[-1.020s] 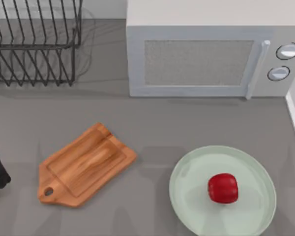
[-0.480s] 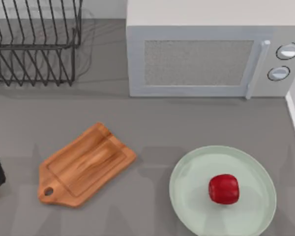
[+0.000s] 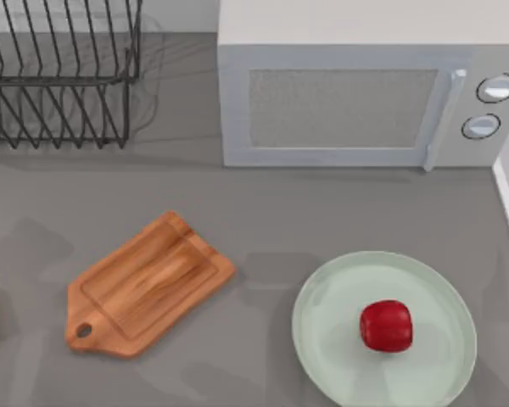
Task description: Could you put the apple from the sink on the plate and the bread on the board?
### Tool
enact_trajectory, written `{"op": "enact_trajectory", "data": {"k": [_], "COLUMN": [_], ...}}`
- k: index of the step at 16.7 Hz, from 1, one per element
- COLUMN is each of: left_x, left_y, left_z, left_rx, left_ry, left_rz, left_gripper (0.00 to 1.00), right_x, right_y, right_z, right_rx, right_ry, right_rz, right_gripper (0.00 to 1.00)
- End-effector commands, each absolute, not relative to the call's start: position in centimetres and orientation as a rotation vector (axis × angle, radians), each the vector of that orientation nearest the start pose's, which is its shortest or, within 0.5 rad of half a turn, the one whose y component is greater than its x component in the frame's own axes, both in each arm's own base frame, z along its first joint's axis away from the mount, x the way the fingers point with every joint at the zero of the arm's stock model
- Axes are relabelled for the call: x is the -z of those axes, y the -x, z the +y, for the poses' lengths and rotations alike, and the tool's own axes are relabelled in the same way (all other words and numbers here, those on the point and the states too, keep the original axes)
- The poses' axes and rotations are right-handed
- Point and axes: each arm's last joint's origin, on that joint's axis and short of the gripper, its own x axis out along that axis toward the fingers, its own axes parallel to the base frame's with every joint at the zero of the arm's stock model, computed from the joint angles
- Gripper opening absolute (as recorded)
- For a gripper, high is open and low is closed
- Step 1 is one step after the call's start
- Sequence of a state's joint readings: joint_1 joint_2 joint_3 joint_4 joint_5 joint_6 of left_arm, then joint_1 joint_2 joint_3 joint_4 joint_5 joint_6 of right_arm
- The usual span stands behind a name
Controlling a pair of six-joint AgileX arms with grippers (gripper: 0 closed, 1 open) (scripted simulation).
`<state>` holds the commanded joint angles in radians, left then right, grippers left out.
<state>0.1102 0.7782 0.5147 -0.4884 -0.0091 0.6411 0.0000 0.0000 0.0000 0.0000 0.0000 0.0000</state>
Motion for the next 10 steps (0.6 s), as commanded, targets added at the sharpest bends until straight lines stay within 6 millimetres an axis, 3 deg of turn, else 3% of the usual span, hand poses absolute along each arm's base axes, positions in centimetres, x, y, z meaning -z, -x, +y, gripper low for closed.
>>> {"op": "enact_trajectory", "data": {"k": [5, 10], "left_x": [-20.4, -19.0], "left_y": [-21.8, -26.1], "left_z": [3.5, 5.2], "left_rx": [0.477, 0.79], "left_ry": [-0.776, -0.865], "left_rz": [1.169, 1.35], "left_gripper": [1.0, 1.0], "right_x": [-16.0, -16.0], "right_y": [-10.6, -10.6], "right_z": [-0.1, -0.1], "right_rx": [0.0, 0.0], "right_ry": [0.0, 0.0], "right_rz": [0.0, 0.0], "right_gripper": [1.0, 1.0]}}
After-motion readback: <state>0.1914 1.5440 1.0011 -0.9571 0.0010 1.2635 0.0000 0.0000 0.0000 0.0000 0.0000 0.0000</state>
